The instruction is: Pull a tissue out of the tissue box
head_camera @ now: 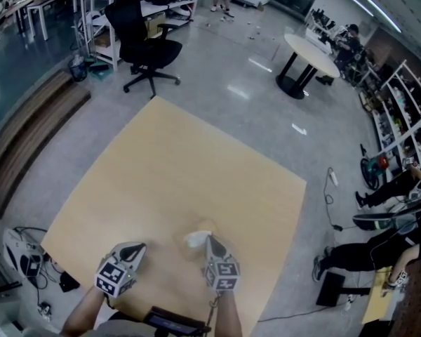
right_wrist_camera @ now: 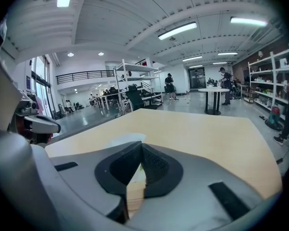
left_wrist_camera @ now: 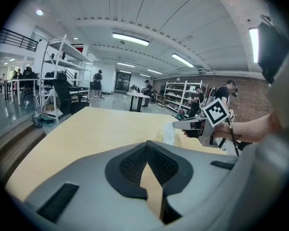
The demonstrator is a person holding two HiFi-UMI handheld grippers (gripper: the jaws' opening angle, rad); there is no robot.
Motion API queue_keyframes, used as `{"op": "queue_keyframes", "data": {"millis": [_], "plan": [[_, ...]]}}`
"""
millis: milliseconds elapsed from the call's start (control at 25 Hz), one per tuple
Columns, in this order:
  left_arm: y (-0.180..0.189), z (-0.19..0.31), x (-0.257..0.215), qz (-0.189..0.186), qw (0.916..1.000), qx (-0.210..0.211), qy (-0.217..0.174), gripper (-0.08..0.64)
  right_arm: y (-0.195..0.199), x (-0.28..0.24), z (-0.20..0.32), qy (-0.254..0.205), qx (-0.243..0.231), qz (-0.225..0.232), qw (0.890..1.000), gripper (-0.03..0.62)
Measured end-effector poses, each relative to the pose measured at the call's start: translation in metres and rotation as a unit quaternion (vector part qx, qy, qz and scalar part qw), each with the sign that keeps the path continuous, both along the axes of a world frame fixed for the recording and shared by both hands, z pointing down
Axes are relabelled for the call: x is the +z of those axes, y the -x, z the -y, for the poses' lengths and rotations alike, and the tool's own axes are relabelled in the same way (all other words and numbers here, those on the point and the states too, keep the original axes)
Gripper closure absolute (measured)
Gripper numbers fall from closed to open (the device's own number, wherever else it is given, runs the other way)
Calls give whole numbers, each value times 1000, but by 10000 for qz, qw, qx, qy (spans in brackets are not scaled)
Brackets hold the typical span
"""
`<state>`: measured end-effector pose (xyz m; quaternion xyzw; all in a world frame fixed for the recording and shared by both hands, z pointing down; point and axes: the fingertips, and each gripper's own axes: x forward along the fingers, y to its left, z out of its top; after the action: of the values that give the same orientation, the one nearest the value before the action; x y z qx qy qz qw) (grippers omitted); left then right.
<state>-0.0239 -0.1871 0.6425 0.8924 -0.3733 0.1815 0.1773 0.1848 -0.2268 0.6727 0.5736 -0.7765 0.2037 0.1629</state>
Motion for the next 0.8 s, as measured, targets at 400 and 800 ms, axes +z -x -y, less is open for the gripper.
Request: {"op": "queue_keyframes", "data": {"millis": [400, 800], "plan": [[4, -7, -6, -33, 10000, -13, -85, 554, 2, -20, 3, -198, 79, -21, 9998, 590], [7, -10, -7, -56, 9999, -54, -112, 554, -4, -37, 8, -461, 144, -53, 9988, 591]]}}
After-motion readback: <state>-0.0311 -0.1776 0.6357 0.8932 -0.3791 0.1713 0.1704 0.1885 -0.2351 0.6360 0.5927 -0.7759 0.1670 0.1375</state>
